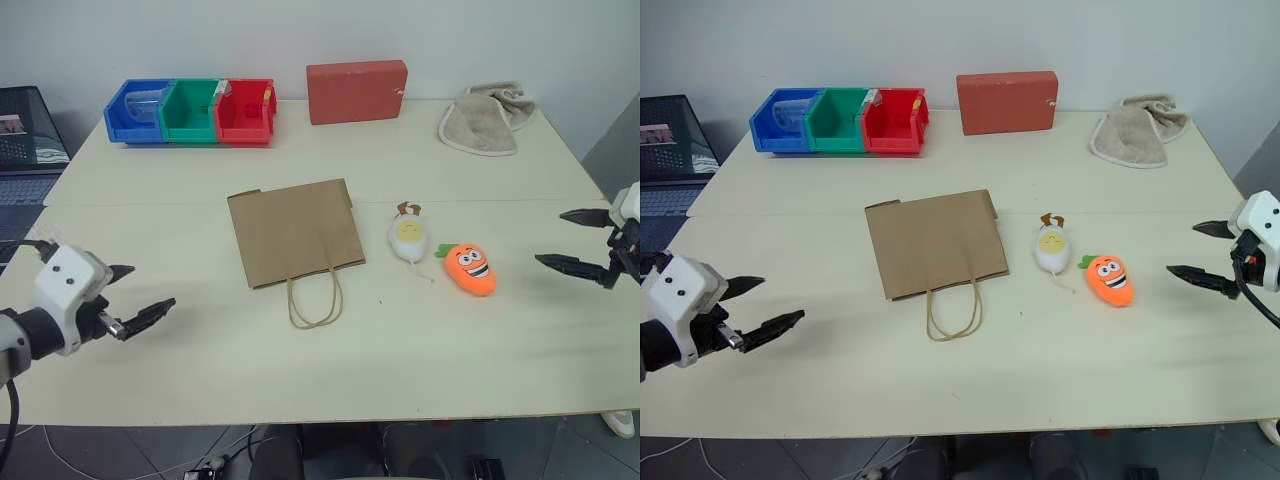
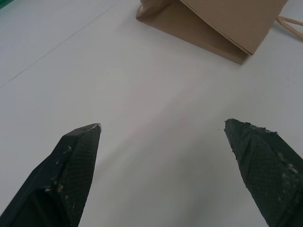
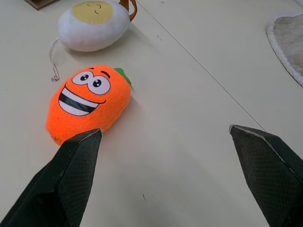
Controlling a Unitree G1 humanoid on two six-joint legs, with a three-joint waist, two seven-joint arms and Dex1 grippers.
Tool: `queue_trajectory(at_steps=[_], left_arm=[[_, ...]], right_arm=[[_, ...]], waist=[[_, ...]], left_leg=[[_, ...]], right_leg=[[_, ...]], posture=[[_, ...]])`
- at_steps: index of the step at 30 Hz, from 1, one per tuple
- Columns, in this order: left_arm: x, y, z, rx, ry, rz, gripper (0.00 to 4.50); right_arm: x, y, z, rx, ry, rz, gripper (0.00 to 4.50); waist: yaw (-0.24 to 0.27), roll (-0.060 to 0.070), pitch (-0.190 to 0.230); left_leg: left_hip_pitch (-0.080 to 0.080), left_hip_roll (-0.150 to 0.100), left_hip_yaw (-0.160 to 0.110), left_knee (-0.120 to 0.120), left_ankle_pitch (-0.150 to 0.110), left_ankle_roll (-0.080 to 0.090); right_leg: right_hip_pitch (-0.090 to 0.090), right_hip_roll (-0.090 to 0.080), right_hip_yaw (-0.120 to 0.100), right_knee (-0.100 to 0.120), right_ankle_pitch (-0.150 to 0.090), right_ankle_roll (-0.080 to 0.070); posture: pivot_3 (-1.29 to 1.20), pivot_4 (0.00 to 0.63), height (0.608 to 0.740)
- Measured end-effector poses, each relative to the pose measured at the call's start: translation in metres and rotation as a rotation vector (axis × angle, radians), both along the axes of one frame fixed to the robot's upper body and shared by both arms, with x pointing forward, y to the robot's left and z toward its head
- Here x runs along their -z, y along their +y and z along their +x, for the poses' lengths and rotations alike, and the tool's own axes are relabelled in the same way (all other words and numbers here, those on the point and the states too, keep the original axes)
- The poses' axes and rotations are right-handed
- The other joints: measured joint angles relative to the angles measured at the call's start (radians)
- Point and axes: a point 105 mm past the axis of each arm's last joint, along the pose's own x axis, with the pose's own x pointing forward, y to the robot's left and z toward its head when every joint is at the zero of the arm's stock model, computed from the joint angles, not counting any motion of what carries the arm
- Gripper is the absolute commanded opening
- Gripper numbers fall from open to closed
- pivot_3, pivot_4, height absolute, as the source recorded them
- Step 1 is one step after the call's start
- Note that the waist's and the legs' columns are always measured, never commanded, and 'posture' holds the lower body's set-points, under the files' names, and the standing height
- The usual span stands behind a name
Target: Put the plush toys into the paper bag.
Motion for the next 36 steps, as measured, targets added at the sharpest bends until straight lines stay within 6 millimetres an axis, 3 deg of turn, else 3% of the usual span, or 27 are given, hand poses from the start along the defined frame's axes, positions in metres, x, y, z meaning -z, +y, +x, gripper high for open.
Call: queue_trajectory(at_steps=[36], left_arm=[[-0.001, 0.013, -0.004, -0.012, -0.069, 0.017, 4.47]], right_arm=[[0.001, 0.017, 0.015, -0.045, -0.089, 0.008, 4.5]], waist=[[0.0, 0.0, 0.0]], left_leg=[[0.0, 0.0, 0.0, 0.0, 0.0, 0.0]], right_leg=[[0.0, 0.0, 0.0, 0.0, 0.0, 0.0]], posture=[[0.0, 0.15, 0.74]])
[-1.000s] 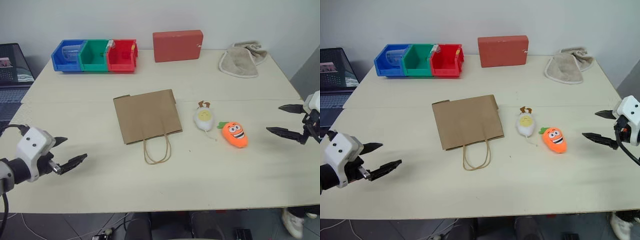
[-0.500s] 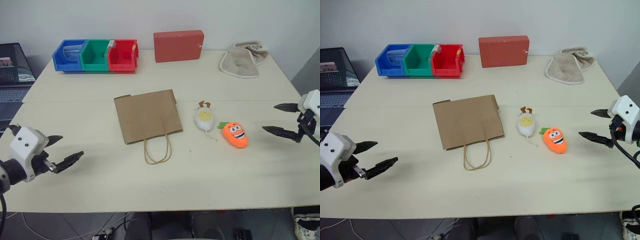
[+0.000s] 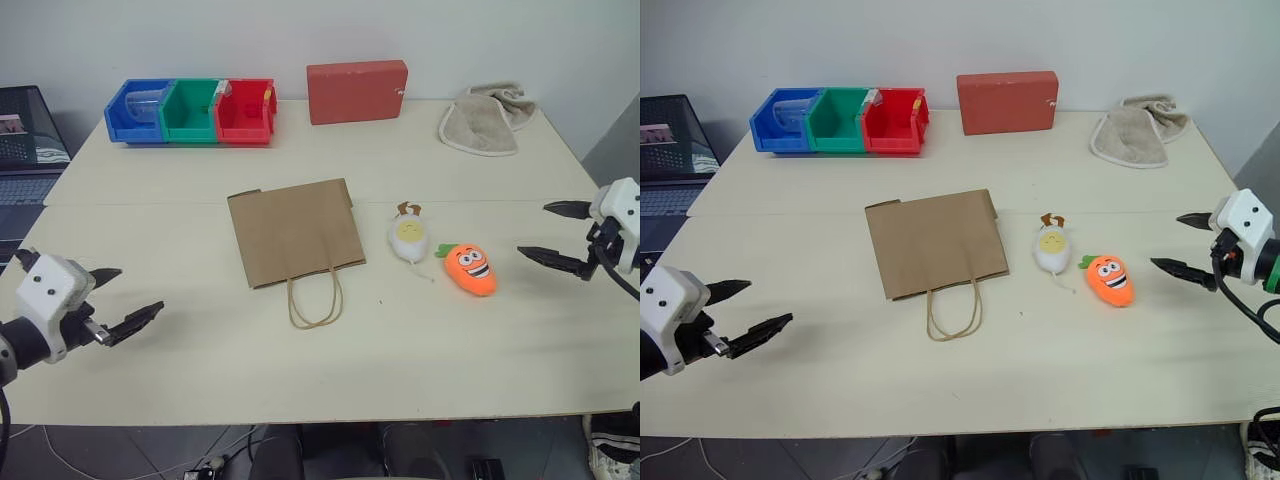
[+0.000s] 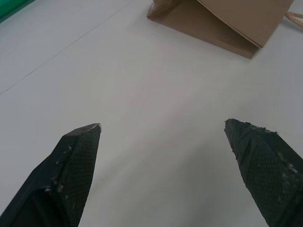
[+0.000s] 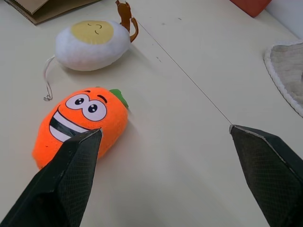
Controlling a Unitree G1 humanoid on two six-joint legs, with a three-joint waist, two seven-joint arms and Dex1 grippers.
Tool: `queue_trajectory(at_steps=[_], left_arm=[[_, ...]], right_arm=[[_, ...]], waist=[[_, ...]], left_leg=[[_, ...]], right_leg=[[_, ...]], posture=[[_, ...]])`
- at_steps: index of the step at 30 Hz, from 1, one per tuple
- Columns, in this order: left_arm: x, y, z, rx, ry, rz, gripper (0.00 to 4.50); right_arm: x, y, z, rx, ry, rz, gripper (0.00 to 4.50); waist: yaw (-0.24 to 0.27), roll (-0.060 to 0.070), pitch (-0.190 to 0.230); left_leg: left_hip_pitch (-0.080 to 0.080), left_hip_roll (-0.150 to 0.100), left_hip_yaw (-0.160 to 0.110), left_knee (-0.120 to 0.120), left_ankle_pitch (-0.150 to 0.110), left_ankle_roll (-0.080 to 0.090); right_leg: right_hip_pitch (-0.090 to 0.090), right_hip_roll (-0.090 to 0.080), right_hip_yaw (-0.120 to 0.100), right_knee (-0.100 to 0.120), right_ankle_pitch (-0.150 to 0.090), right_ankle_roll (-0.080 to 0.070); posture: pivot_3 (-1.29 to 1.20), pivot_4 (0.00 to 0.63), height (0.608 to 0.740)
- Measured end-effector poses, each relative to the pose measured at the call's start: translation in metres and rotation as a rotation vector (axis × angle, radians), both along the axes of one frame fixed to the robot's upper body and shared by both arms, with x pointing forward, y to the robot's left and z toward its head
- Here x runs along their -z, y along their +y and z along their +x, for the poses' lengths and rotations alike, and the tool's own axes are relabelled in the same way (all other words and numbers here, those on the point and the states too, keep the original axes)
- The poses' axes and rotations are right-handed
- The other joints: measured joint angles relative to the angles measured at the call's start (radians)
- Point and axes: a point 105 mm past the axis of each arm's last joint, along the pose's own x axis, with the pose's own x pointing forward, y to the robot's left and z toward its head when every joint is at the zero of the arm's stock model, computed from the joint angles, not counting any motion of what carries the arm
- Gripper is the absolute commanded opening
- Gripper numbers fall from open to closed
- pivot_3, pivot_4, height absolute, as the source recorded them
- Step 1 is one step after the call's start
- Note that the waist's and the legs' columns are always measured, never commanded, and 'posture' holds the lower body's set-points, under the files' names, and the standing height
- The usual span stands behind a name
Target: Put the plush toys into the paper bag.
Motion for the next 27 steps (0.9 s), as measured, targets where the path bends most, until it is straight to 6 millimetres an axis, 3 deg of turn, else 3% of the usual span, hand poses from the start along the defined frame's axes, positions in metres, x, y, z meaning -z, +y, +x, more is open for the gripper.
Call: queue_trajectory(at_steps=[6, 9, 13, 19, 27], left_arm=[[-0.002, -0.004, -0.002, 0.049, 0.017, 0.061, 4.47], [-0.002, -0.031, -0.003, 0.181, 0.04, 0.099, 4.47], [0.013, -0.074, -0.006, 0.394, 0.112, 0.098, 4.47], [0.021, -0.126, 0.004, 0.641, 0.071, 0.125, 4.47], [0.046, -0.15, 0.008, 0.778, 0.104, 0.138, 4.47]], right_arm=[[-0.008, 0.016, -0.002, -0.06, -0.018, -0.008, 4.5], [-0.013, 0.042, -0.011, -0.163, -0.01, -0.011, 4.5], [-0.012, 0.08, -0.029, -0.302, 0.035, 0.013, 4.5], [-0.009, 0.126, -0.054, -0.451, 0.07, 0.046, 4.5], [-0.001, 0.142, -0.069, -0.457, 0.121, 0.086, 4.5]], waist=[[0.0, 0.0, 0.0], [0.001, 0.0, 0.0], [0.003, 0.0, 0.0], [0.009, 0.0, 0.0], [0.016, 0.0, 0.0]], left_leg=[[0.0, 0.0, 0.0, 0.0, 0.0, 0.0], [0.0, 0.0, 0.0, 0.0, 0.0, 0.0], [0.0, 0.0, -0.001, 0.0, 0.0, 0.0], [-0.001, 0.0, -0.001, 0.0, 0.0, 0.0], [-0.002, 0.0, -0.002, 0.0, 0.0, 0.0]], right_leg=[[0.0, 0.0, 0.0, 0.0, 0.0, 0.0], [0.0, 0.0, 0.0, 0.0, 0.0, 0.0], [0.0, 0.0, 0.0, 0.0, 0.0, 0.0], [0.0, 0.0, -0.001, 0.0, 0.0, 0.0], [-0.001, 0.001, -0.001, 0.0, 0.0, 0.0]], posture=[[0.0, 0.15, 0.74], [0.0, 0.15, 0.74], [0.0, 0.15, 0.74], [0.0, 0.15, 0.74], [0.0, 0.15, 0.74]])
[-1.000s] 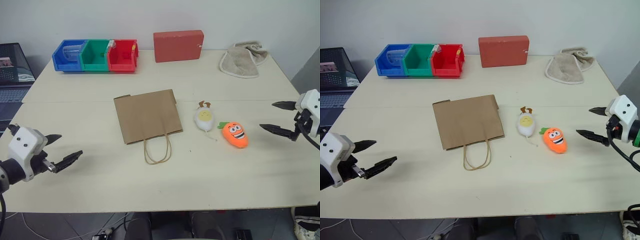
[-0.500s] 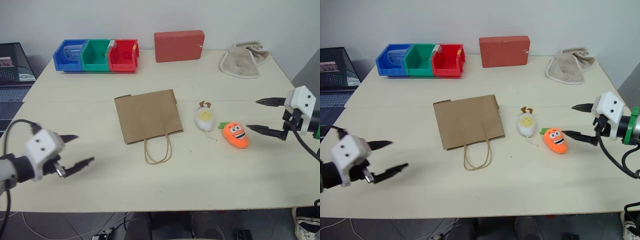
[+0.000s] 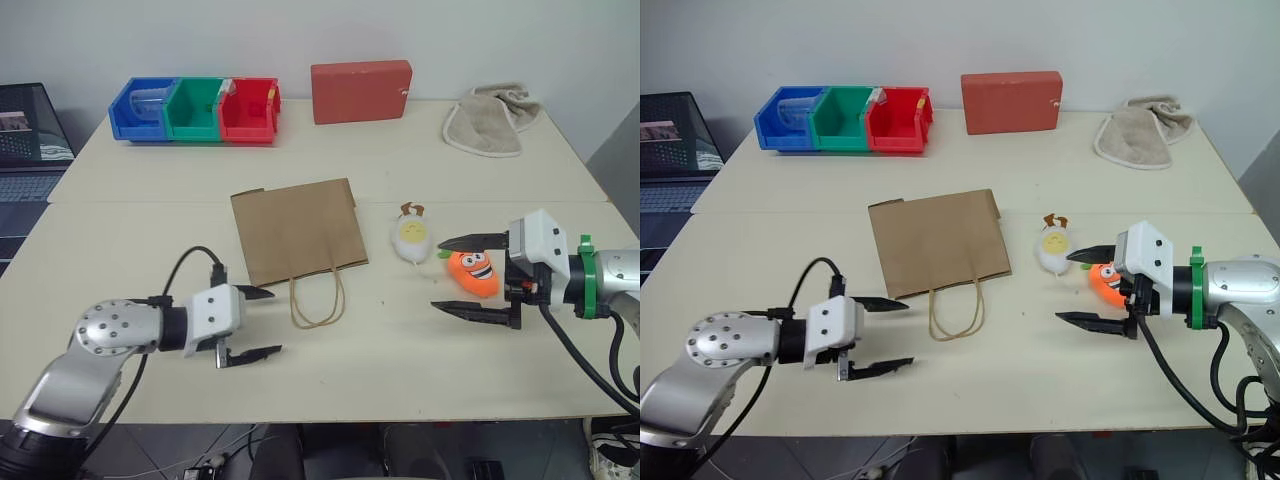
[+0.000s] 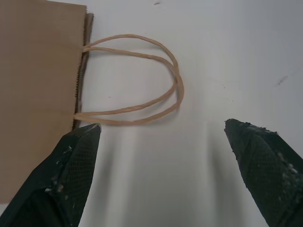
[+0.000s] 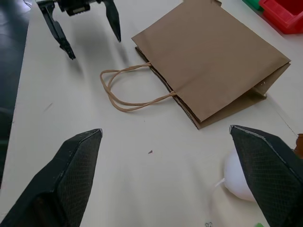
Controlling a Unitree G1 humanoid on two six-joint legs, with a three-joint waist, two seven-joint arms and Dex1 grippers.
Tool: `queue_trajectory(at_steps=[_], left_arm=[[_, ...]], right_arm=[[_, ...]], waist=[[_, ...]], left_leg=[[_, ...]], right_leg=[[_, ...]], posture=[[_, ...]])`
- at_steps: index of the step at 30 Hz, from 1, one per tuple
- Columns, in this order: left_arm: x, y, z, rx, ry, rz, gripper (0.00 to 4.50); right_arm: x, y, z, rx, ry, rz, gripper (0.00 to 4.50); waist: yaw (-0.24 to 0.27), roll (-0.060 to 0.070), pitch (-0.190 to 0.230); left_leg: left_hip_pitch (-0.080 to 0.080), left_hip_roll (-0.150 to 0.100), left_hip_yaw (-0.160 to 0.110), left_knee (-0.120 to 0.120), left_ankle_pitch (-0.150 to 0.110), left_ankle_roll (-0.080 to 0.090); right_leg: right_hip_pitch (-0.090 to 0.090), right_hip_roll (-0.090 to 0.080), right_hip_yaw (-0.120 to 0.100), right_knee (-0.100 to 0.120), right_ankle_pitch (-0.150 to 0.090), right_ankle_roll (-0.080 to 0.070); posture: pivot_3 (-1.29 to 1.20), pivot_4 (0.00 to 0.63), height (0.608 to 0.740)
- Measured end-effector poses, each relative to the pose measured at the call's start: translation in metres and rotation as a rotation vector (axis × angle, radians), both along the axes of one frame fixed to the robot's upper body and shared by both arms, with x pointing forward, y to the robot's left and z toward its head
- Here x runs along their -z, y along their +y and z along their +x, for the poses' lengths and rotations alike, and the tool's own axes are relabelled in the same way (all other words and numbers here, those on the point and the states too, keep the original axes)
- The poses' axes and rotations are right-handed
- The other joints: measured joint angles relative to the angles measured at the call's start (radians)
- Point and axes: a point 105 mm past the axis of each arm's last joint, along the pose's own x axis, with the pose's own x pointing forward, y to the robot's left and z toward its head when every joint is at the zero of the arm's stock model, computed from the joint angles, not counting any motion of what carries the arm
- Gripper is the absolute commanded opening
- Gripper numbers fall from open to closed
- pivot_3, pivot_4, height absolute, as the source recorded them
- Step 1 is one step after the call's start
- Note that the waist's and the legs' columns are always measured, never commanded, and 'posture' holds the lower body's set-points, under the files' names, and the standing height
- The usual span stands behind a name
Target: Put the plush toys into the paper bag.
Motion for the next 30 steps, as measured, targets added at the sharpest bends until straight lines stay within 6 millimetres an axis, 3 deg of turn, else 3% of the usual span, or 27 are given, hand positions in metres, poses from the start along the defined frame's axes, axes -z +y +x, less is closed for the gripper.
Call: queue_trajectory(at_steps=[3, 6, 18, 30], left_arm=[[0.004, -0.005, 0.004, 0.016, 0.0, -0.012, 4.47], [0.003, -0.014, 0.01, 0.042, -0.009, -0.026, 3.91], [0.024, -0.026, 0.016, 0.121, 0.067, 0.033, 0.04], [0.026, -0.029, 0.026, 0.142, 0.034, 0.035, 0.04]], right_arm=[[0.001, 0.004, -0.004, -0.008, 0.017, 0.008, 4.5], [0.001, 0.007, -0.007, -0.012, 0.023, 0.016, 4.5], [-0.004, 0.006, -0.007, 0.003, 0.02, 0.036, 4.5], [-0.006, 0.007, -0.009, 0.014, 0.002, 0.04, 4.5]], waist=[[0.006, 0.0, 0.0], [0.01, 0.0, 0.0], [0.011, 0.0, 0.0], [0.012, -0.001, 0.0]], left_leg=[[0.0, 0.0, 0.0, 0.001, 0.0, 0.0], [0.0, 0.0, 0.0, 0.001, 0.0, 0.0], [0.0, 0.0, -0.001, 0.001, 0.0, 0.0], [0.0, 0.0, -0.002, 0.001, 0.0, 0.0]], right_leg=[[0.0, 0.0, 0.0, 0.0, 0.0, 0.0], [0.0, 0.0, 0.0, 0.0, 0.0, 0.0], [0.001, 0.0, -0.001, 0.0, 0.0, 0.0], [0.001, 0.0, -0.001, 0.0, 0.0, 0.0]], posture=[[0.0, 0.15, 0.74], [0.0, 0.15, 0.74], [0.0, 0.15, 0.74], [0.0, 0.15, 0.74]])
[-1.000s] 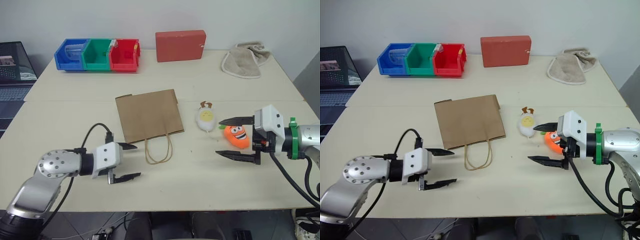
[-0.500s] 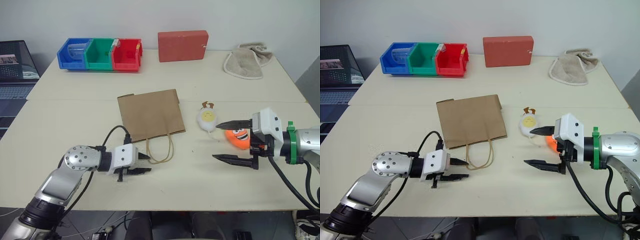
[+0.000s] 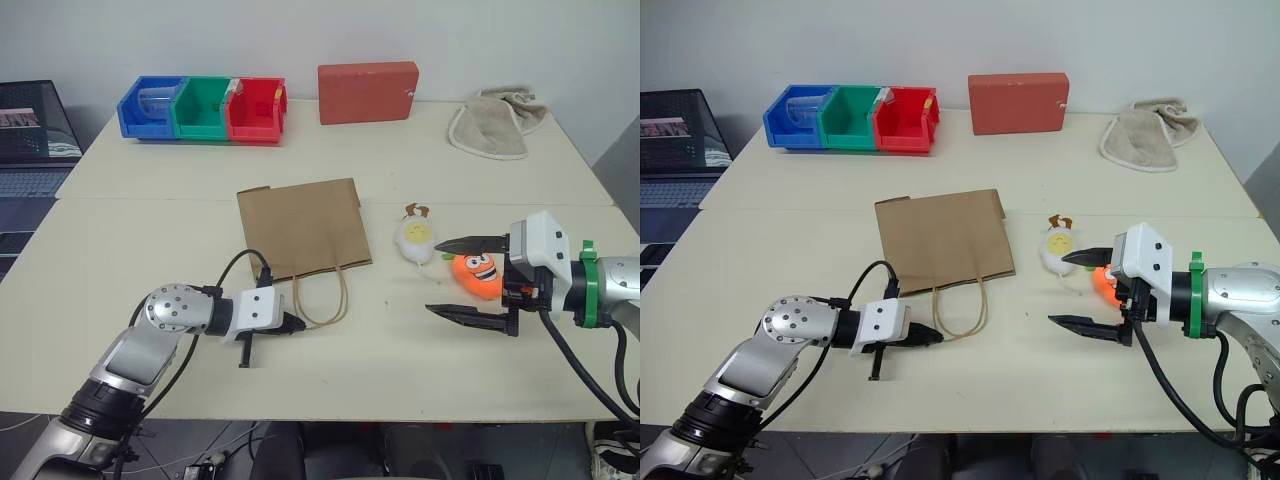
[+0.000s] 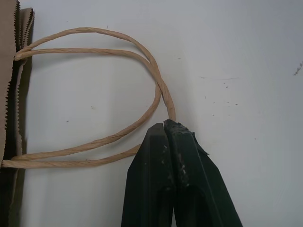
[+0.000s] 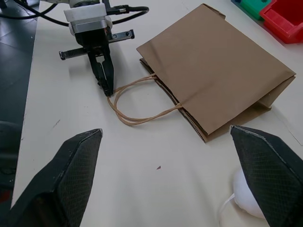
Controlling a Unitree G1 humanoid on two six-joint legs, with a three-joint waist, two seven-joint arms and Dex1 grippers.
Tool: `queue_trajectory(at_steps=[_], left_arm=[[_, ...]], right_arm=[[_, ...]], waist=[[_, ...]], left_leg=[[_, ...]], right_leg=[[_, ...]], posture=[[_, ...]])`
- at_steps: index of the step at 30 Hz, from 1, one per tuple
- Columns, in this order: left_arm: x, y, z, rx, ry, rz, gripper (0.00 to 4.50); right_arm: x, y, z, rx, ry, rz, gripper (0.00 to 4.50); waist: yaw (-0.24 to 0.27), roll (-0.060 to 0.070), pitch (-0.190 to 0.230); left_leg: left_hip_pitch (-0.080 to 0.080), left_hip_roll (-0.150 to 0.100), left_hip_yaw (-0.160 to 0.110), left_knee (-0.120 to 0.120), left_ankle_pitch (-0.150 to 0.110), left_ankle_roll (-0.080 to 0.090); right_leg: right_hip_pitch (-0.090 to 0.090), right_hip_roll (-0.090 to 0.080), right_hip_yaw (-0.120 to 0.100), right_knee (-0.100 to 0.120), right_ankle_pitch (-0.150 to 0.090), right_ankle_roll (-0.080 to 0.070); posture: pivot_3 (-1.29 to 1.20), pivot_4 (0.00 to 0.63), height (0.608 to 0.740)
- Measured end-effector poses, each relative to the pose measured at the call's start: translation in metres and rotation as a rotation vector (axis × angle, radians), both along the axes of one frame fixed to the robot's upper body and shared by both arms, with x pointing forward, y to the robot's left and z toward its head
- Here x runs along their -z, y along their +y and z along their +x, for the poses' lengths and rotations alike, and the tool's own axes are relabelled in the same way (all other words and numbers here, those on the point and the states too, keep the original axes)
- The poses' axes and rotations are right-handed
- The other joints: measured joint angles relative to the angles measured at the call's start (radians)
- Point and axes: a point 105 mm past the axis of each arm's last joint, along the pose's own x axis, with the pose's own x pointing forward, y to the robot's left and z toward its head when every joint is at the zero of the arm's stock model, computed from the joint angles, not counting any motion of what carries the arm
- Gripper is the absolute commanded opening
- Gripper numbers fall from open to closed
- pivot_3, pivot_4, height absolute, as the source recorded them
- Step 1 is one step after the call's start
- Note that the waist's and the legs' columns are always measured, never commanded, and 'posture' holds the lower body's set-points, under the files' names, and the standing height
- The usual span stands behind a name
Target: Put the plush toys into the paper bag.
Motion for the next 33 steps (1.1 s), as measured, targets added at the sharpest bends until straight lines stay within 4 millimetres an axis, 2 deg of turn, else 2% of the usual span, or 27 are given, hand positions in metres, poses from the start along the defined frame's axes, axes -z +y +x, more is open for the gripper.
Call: queue_trajectory(at_steps=[8, 11, 13, 24, 28, 29, 30, 33], left_arm=[[-0.009, -0.006, -0.007, 0.045, 0.055, -0.052, 0.04], [-0.009, -0.006, -0.008, 0.047, 0.064, -0.05, 0.6], [-0.008, -0.006, -0.008, 0.059, 0.047, -0.027, 1.17], [0.001, -0.004, 0.0, 0.073, -0.017, 0.017, 1.17], [0.003, -0.007, 0.0, 0.09, -0.032, 0.016, 0.37], [0.004, -0.007, -0.001, 0.099, -0.037, 0.019, 0.37], [0.004, -0.008, -0.001, 0.106, -0.043, 0.022, 0.18], [0.005, -0.009, 0.0, 0.128, -0.067, 0.034, 0.18]], right_arm=[[0.0, 0.0, 0.0, 0.001, 0.004, 0.004, 4.5], [0.0, 0.0, 0.0, 0.001, 0.004, 0.004, 4.5], [0.0, 0.0, 0.0, 0.001, 0.005, 0.004, 4.5], [0.001, 0.0, -0.002, -0.004, 0.024, 0.015, 4.5], [0.001, 0.0, -0.002, -0.003, 0.031, 0.013, 4.5], [0.001, 0.0, -0.002, -0.003, 0.03, 0.011, 4.5], [0.001, 0.0, -0.002, -0.002, 0.03, 0.01, 4.5], [-0.001, 0.0, -0.002, -0.003, 0.025, 0.008, 4.5]], waist=[[0.0, 0.0, 0.0], [0.0, 0.0, 0.0], [0.0, 0.0, 0.0], [0.001, 0.0, 0.0], [0.004, 0.0, 0.0], [0.005, 0.0, 0.0], [0.006, 0.0, 0.0], [0.008, 0.0, 0.0]], left_leg=[[0.0, 0.0, 0.0, 0.0, 0.0, 0.0], [0.0, 0.0, 0.0, 0.0, 0.0, 0.0], [0.0, 0.0, 0.0, 0.0, 0.0, 0.0], [0.0, 0.0, 0.0, 0.0, 0.0, 0.0], [0.0, 0.0, -0.001, 0.0, 0.0, 0.0], [0.0, 0.0, -0.001, 0.0, 0.0, 0.0], [0.0, 0.0, -0.001, 0.0, 0.0, 0.0], [0.0, 0.0, -0.001, 0.0, 0.0, 0.0]], right_leg=[[0.0, 0.0, -0.001, 0.0, 0.0, 0.0], [0.0, 0.0, -0.001, 0.0, 0.0, 0.0], [0.0, 0.0, -0.001, 0.0, 0.0, 0.0], [0.0, 0.0, -0.001, 0.0, 0.0, 0.0], [0.0, 0.0, -0.001, 0.0, 0.0, 0.0], [0.0, 0.0, -0.001, 0.0, 0.0, 0.0], [0.0, 0.0, -0.001, 0.0, 0.0, 0.0], [0.001, 0.0, 0.0, 0.0, 0.0, 0.0]], posture=[[0.0, 0.15, 0.74], [0.0, 0.15, 0.74], [0.0, 0.15, 0.74], [0.0, 0.15, 0.74], [0.0, 0.15, 0.74], [0.0, 0.15, 0.74], [0.0, 0.15, 0.74], [0.0, 0.15, 0.74]])
